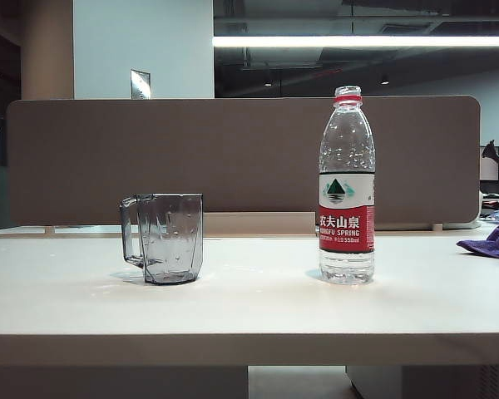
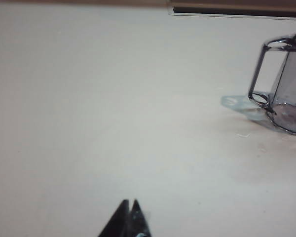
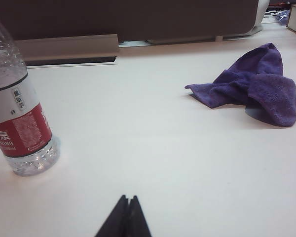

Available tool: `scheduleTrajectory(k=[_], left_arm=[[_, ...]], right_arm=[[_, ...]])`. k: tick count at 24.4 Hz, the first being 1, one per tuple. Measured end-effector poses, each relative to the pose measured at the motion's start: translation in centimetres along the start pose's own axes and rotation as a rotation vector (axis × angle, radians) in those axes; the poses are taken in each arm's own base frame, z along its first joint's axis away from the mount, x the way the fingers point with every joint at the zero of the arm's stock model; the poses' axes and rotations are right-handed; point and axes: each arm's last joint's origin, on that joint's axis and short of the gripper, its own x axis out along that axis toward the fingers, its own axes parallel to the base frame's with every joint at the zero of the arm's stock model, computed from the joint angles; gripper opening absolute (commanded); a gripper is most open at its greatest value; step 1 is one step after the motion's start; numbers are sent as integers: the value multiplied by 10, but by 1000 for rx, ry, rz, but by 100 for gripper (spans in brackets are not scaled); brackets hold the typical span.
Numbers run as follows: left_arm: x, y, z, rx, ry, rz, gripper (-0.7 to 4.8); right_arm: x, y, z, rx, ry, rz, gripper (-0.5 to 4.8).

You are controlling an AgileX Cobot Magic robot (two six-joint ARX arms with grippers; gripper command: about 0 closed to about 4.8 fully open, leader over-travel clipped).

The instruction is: Pick up the mineral water bottle on the table and pour a little water into the mug.

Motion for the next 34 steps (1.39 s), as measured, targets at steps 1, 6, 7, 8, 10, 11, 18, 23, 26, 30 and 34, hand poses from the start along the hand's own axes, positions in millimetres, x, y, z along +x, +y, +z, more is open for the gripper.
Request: scheduleTrajectory(k=[1,6,7,8,10,11,18,23,26,30,34], left_arm=[[0,-1,0,5,0,-4,-4],[1,-10,-2,37,21,-104,-4],[1,-12,-2,44,30,-121,-4],[1,-15,-2,51,40,-142,-4],[0,-19,0,65,58,-191,-4],[-1,-21,4,70,56,-215,-4],[-26,-35,59,62,-88,-442,-3],[-45,-41,80,40,-112,-622,-4],[-43,-43,78,3,-43,-648,-4],[-33,-50,70,-16,125,-729,-4],[-31,-51,69,0,141,-734,-4]], right_arm=[[0,0,0,0,0,0,-1],[0,0,0,0,0,0,-1],[0,0,0,0,0,0,-1],[0,0,0,0,0,0,-1],[0,0,0,0,0,0,-1],[0,0,0,0,0,0,-1],[0,0,0,0,0,0,-1],[0,0,0,0,0,0,-1],[0,0,0,0,0,0,-1],[0,0,0,0,0,0,-1],[0,0,0,0,0,0,-1]])
